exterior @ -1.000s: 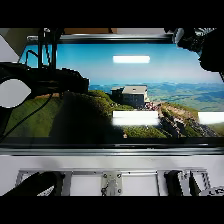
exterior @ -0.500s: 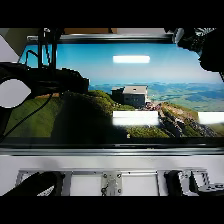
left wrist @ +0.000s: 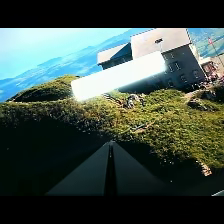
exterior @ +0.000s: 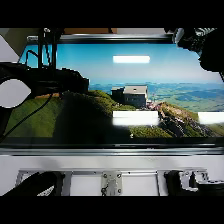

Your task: Fold the clothes and pants, and hang the long-sleeved shirts on hangers.

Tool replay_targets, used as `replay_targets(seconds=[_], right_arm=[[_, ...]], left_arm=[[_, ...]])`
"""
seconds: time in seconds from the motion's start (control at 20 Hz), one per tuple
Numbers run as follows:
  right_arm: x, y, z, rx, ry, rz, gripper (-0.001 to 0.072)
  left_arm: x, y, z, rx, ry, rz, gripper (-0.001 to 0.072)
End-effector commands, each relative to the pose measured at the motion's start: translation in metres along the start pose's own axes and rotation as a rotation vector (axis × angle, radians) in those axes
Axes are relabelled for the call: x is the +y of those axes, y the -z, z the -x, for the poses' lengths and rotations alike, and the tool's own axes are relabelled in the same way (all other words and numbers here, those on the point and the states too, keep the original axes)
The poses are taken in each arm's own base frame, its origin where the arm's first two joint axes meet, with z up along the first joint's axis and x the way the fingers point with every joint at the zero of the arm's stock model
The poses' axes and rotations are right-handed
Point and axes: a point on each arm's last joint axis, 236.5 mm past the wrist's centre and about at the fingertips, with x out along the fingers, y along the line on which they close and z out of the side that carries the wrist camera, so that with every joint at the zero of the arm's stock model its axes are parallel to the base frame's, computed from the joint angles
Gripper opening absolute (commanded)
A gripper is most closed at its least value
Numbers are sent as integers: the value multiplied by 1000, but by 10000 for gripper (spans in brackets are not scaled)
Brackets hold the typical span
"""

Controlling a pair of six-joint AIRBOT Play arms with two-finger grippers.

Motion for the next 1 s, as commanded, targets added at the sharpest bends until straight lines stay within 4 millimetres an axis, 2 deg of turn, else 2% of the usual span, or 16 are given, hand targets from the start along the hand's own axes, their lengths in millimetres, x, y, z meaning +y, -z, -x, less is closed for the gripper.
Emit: replay_targets(seconds=[0.0,0.05,0.15,0.3,0.4,0.5,0.65,0.7,0.85,0.95], right_arm=[[10,8,2,40,-45,-5,538],[14,6,3,37,-60,-23,598],[25,-12,12,-8,-85,-77,594],[49,-51,31,-110,-166,-261,592],[71,-69,43,-149,-247,-376,592],[108,-72,54,-124,-375,-426,592],[186,-57,77,-22,-628,-463,593],[217,-48,90,9,-729,-434,593],[311,-6,162,144,-1076,-274,592],[363,30,237,248,-1336,-159,592]], left_arm=[[0,0,0,0,0,-1,19],[0,0,0,0,0,-1,19],[0,0,0,0,0,-1,20],[0,0,0,0,0,-1,19],[0,0,0,0,-1,-1,19],[0,0,0,0,-2,-2,20],[2,-1,0,-6,-7,-3,19],[3,-3,-1,-12,-8,2,20],[16,-7,-1,-26,-25,51,20],[16,1,-7,-5,15,111,20]])
